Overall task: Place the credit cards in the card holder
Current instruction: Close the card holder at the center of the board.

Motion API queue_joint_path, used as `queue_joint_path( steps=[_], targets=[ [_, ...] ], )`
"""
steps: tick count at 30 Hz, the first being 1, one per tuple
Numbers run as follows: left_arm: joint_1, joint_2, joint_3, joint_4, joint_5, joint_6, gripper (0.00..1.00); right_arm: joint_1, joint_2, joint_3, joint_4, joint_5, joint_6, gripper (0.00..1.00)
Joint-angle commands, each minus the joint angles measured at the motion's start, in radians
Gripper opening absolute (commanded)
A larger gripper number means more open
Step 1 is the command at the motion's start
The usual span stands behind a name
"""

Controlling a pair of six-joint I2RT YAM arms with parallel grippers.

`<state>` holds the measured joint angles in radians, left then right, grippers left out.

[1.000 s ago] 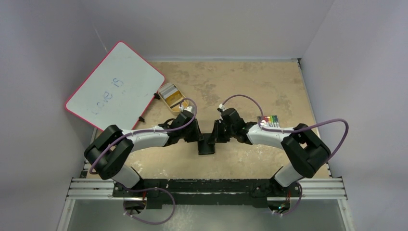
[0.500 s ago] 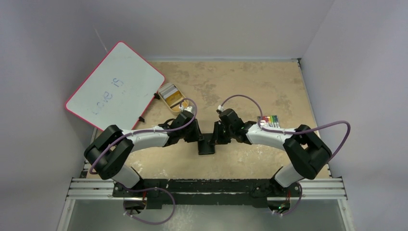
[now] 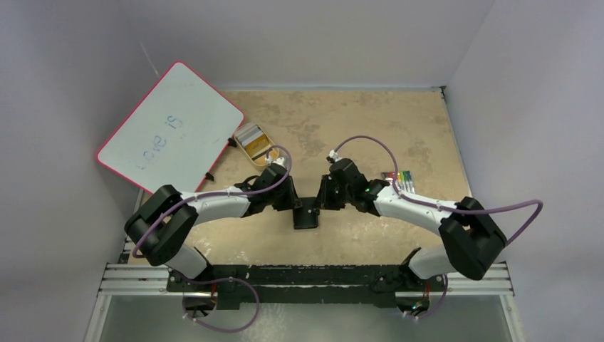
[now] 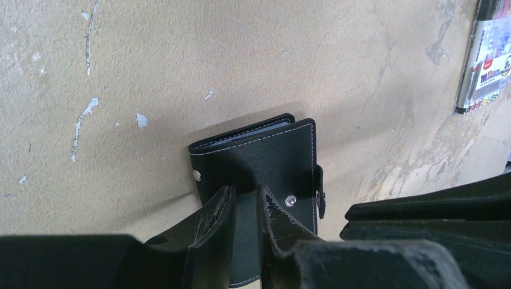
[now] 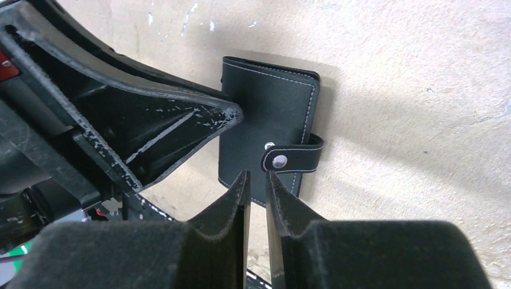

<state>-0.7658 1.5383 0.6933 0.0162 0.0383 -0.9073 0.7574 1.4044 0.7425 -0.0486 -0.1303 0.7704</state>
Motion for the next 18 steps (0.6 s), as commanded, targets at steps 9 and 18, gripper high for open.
queue_joint_path(
  steps=[9, 18],
  targets=[
    [-0.001, -0.006, 0.009, 0.013, 0.003, -0.016, 0.18, -0.015, 0.067, 0.010, 0.039, 0.024, 0.066, 0.25],
    [-0.001, -0.012, 0.004, 0.013, -0.002, -0.018, 0.18, -0.013, 0.103, -0.018, 0.111, 0.009, 0.065, 0.21]
  ],
)
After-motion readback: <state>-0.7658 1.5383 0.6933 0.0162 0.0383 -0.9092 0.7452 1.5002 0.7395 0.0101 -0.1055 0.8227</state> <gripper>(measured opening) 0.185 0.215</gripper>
